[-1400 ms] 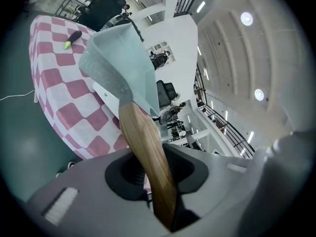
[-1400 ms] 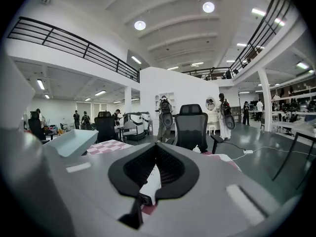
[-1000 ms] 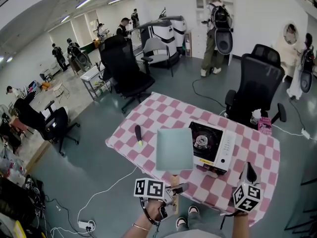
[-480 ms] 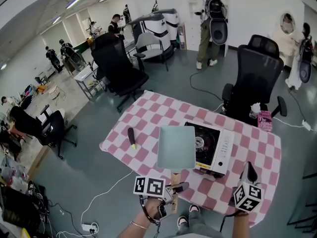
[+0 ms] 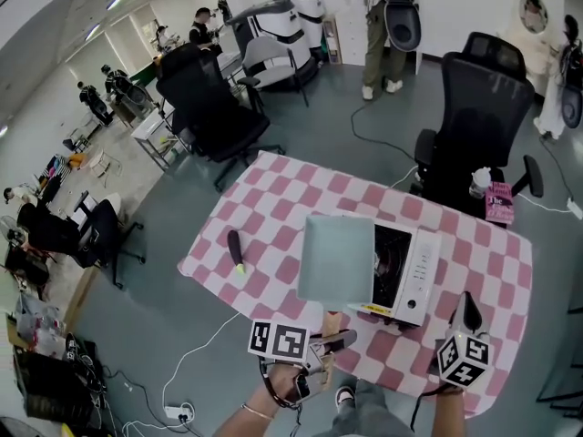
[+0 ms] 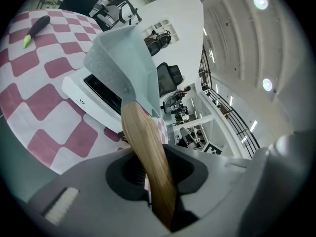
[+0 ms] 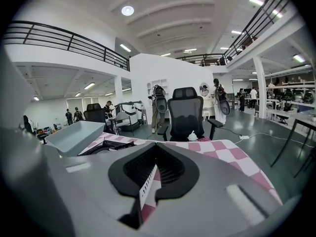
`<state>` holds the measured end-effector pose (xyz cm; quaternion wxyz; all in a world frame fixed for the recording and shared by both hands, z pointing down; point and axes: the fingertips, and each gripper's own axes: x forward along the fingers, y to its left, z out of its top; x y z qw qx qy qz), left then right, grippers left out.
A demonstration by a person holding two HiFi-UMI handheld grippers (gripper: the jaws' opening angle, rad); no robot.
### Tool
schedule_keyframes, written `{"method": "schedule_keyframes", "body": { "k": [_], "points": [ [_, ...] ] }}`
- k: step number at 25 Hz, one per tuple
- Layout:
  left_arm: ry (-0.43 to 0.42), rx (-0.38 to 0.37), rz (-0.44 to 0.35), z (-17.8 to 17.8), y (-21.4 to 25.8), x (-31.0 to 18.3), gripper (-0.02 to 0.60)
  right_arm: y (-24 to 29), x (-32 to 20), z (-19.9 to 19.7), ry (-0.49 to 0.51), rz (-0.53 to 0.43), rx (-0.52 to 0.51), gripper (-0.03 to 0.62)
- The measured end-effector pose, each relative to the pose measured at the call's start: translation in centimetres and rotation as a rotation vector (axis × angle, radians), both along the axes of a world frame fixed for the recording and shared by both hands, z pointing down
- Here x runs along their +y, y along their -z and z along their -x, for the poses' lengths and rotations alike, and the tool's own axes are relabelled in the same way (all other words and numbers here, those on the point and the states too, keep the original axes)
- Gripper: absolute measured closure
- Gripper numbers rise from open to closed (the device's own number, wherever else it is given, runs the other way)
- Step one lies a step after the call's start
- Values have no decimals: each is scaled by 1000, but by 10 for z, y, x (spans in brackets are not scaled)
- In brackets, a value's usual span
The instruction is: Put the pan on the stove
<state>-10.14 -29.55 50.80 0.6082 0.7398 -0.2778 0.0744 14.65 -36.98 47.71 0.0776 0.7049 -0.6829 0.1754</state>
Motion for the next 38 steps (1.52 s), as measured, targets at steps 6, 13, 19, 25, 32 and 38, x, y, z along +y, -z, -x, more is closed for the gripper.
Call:
{"method": "schedule_keyframes", "body": {
  "k": [6,13,19,25,32,38],
  "points": [
    [-44,-2,16,-8,-7,-16,503,-20,-19,-3,-7,26,-12,585],
    [-91,0,34,-16,-14,-25,503,-38,-30,-11,-24,56,-18,585],
    [-133,-4,42,-22,-19,-29,503,-50,-36,-17,-32,74,-15,585],
    [-169,-9,54,-26,-25,-30,503,-61,-42,-18,-31,92,-20,585],
    [-216,-29,56,-25,-26,-29,503,-69,-46,-17,-27,109,-30,585],
    [-239,-37,66,-24,-31,-29,503,-76,-48,-15,-22,122,-32,585]
  ]
}}
